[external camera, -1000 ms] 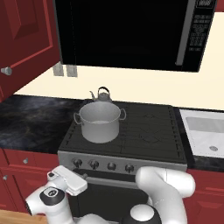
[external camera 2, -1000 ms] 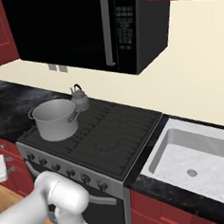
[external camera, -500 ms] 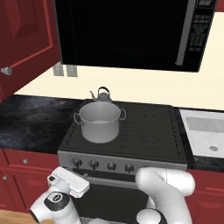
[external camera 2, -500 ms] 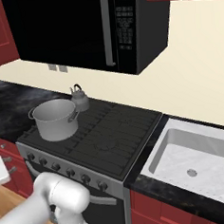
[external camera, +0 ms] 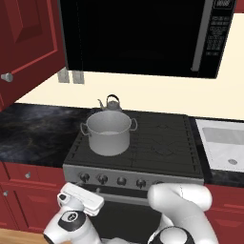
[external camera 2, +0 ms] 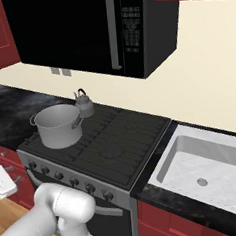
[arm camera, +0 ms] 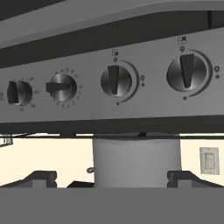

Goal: Pick the kettle from the cabinet and place it on a stove burner. Then pick the pot from the counter and place it on another stove burner. Finally, turn both burners on.

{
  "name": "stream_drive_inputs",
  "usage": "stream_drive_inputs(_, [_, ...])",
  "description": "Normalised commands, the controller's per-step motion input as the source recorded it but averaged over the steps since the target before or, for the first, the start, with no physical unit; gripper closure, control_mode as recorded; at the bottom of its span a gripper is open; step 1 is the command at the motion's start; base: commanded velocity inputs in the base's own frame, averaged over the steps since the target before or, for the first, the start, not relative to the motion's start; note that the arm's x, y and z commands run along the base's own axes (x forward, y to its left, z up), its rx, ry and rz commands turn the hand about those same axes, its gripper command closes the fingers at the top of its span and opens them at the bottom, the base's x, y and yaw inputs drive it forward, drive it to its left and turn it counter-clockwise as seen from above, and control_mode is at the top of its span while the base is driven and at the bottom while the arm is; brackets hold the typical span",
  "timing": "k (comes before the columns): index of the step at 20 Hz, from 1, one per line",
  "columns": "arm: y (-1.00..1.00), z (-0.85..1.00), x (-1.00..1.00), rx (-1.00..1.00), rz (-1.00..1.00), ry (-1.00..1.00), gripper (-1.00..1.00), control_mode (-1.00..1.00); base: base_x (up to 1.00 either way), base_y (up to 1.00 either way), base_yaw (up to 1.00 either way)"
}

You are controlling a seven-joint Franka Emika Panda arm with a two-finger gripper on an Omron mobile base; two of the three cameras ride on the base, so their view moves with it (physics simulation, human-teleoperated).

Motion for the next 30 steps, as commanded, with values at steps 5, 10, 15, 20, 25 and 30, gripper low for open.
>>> stream_drive_inputs(5, [-0.02, 0.0, 0.09, 0.01, 0.03, 0.0, -1.0, -1.0, 0.0, 0.0, 0.0])
stream_drive_inputs(10, [-0.02, 0.0, 0.1, 0.01, 0.05, 0.0, -1.0, -1.0, 0.0, 0.0, 0.0])
stream_drive_inputs(15, [0.0, 0.0, 0.08, 0.0, 0.04, 0.0, -1.0, -1.0, 0.0, 0.0, 0.0])
stream_drive_inputs(20, [0.0, -0.02, 0.11, 0.0, 0.03, 0.0, -1.0, -1.0, 0.0, 0.0, 0.0])
stream_drive_inputs(25, [0.0, -0.06, 0.18, 0.0, 0.02, 0.0, -1.0, -1.0, 0.0, 0.0, 0.0])
stream_drive_inputs(30, [0.02, -0.15, 0.17, 0.0, 0.02, 0.01, -1.0, -1.0, 0.0, 0.0, 0.0])
